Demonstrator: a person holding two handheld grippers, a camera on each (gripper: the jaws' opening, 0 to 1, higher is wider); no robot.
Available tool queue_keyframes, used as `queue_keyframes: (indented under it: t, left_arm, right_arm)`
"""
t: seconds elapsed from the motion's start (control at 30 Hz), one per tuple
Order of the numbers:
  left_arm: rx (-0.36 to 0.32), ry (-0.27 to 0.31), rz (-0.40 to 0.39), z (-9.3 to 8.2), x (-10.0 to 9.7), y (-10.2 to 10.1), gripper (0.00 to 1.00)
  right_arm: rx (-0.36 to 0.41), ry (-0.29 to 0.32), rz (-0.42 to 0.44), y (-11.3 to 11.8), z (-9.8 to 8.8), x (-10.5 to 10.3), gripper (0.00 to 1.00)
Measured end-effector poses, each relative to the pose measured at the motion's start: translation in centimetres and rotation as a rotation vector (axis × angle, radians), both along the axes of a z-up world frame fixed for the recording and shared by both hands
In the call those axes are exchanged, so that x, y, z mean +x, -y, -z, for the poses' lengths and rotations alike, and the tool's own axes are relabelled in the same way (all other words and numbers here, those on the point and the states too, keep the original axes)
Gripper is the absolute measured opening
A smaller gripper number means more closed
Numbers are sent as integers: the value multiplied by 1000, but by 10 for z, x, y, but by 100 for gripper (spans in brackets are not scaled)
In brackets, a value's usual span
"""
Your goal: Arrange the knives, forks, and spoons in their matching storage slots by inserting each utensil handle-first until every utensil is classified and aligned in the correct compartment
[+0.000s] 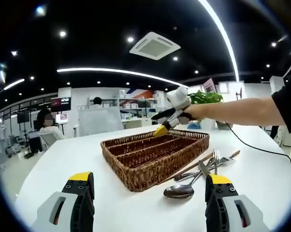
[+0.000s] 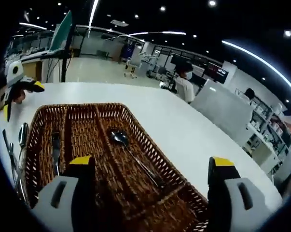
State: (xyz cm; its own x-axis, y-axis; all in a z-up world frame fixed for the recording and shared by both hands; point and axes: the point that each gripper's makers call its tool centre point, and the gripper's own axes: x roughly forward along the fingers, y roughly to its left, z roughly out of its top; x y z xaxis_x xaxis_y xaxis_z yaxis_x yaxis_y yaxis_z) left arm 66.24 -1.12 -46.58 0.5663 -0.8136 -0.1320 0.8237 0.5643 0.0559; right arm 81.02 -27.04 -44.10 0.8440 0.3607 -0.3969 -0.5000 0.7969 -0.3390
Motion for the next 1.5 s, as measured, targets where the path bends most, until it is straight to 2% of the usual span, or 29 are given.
queue_keyframes:
  t: [0.1,0.27,0.3,0.33,0.5,0.53,0.6,0.67,0.7,0.77,0.83,0.97,1.1,1.2,1.4,1.5]
  left_arm:
    - [-12,-2,3,-3,-1,1,100]
    - [4,0,10,-2,-4,1,100]
    - [2,-11,23,-2,-6,2,100]
    - [3,-27,32,-3,-8,3,100]
    - [21,8,50,-20,-22,5,100]
    - [16,7,53,-22,-24,6,100]
    - [1,-14,61,-23,-26,6,100]
    - [-21,-61,68,-25,-30,6,100]
    - [-17,-63,67,-26,-30,5,100]
    - [10,-41,66,-28,-35,6,100]
    - [9,-38,61,-32,-36,5,100]
    - [25,-9,43,-36,-35,0,100]
    - [24,3,35,-39,-33,-8,100]
    - [27,5,13,-39,-27,-17,100]
    - [10,15,0,-42,-25,-21,100]
    - [30,8,10,-38,-27,-20,100]
  right_arm:
    - [71,16,20,8,-6,-24,99]
    - [63,29,55,24,-2,-60,99]
    - [84,1,73,26,1,-70,99]
    - [92,0,78,31,-1,-72,99]
    - [99,16,108,30,-11,-112,99]
    - [125,30,112,27,-17,-123,99]
    - [162,52,118,23,-26,-141,99]
    - [174,67,119,23,-30,-153,99]
    - [190,72,122,23,-32,-160,99]
    - [187,53,129,24,-30,-177,99]
    - [193,64,151,31,-34,-191,100]
    - [257,66,159,37,-40,-222,100]
    - [257,98,178,42,-41,-236,100]
    - [297,67,161,36,-36,-241,100]
    - [260,38,144,32,-19,-249,100]
    - [265,51,122,27,-24,-255,100]
